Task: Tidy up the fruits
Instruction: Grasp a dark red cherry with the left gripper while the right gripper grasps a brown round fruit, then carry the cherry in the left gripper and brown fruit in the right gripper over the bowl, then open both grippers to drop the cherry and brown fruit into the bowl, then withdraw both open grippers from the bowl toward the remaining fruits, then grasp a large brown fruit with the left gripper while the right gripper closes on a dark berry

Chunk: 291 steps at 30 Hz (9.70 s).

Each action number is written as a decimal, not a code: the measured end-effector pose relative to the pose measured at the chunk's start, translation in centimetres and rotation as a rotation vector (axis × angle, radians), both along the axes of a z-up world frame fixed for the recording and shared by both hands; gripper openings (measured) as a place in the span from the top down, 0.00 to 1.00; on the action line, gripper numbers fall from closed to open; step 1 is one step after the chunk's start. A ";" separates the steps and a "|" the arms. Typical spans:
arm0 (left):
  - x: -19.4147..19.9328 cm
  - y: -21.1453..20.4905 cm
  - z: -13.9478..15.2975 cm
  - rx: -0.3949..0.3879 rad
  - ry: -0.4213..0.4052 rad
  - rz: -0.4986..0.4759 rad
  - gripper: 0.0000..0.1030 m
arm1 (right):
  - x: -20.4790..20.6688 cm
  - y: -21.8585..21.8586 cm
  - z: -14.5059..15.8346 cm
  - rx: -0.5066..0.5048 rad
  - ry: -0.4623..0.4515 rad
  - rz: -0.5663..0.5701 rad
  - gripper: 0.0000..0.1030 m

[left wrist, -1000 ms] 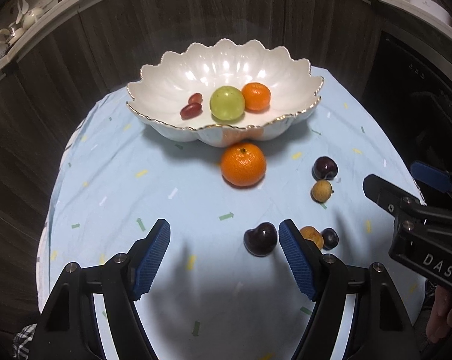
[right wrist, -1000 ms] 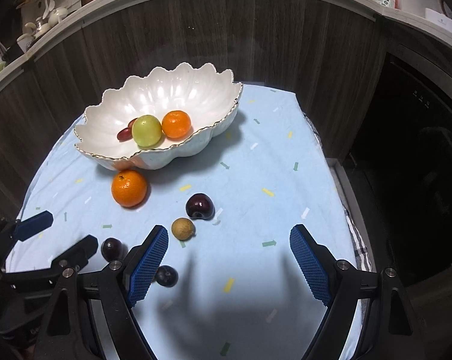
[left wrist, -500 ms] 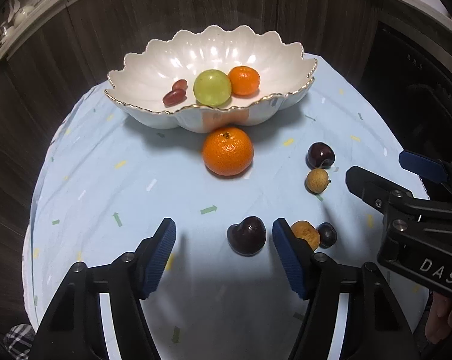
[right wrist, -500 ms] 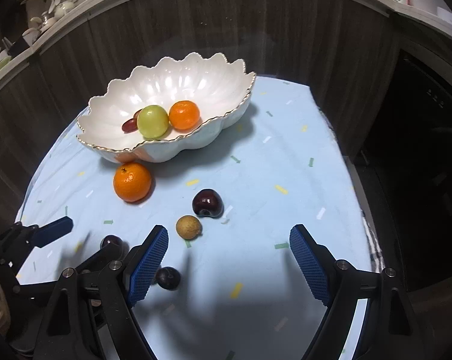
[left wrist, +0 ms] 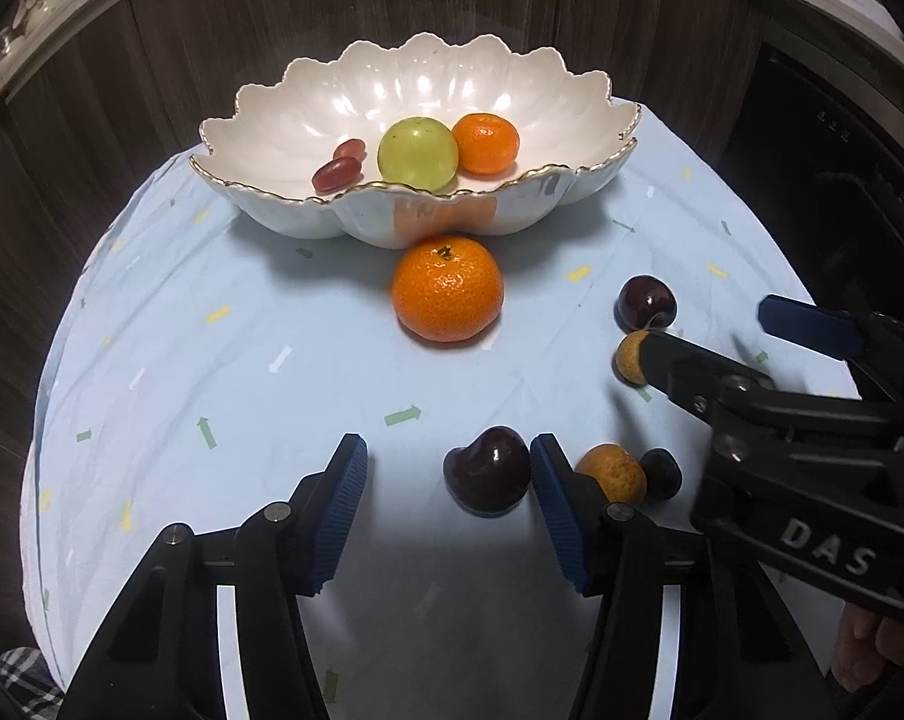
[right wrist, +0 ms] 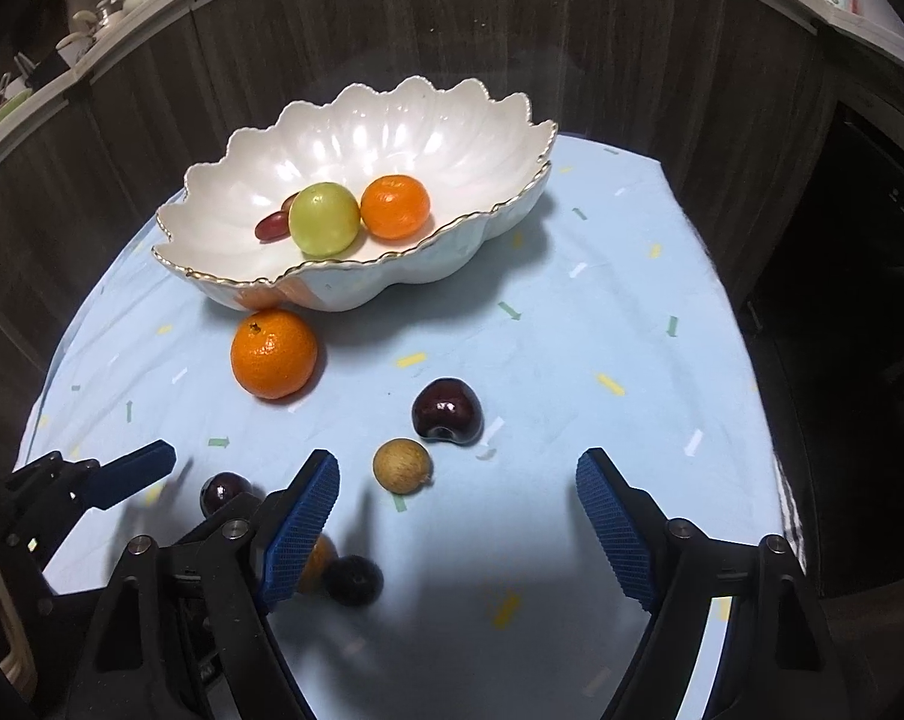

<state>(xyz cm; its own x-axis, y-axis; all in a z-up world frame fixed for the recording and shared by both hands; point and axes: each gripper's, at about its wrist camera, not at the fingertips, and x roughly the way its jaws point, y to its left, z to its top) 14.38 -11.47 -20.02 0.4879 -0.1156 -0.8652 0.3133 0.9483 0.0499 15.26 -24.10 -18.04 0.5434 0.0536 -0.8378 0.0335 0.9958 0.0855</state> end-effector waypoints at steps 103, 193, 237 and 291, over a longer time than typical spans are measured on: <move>11.4 1.2 12.0 -0.057 -0.206 0.079 0.72 | 9.2 0.2 10.4 -0.024 -0.172 -0.020 0.77; 6.1 2.2 15.0 -0.013 -0.244 0.109 0.19 | 3.9 -1.3 11.8 -0.094 -0.223 -0.128 0.29; -2.6 -1.0 5.3 -0.024 -0.105 -0.053 0.23 | -6.2 -4.1 2.5 -0.077 -0.033 -0.253 0.29; -2.2 0.5 1.8 -0.040 -0.011 -0.044 0.75 | -4.8 -0.8 1.0 -0.047 0.011 -0.134 0.29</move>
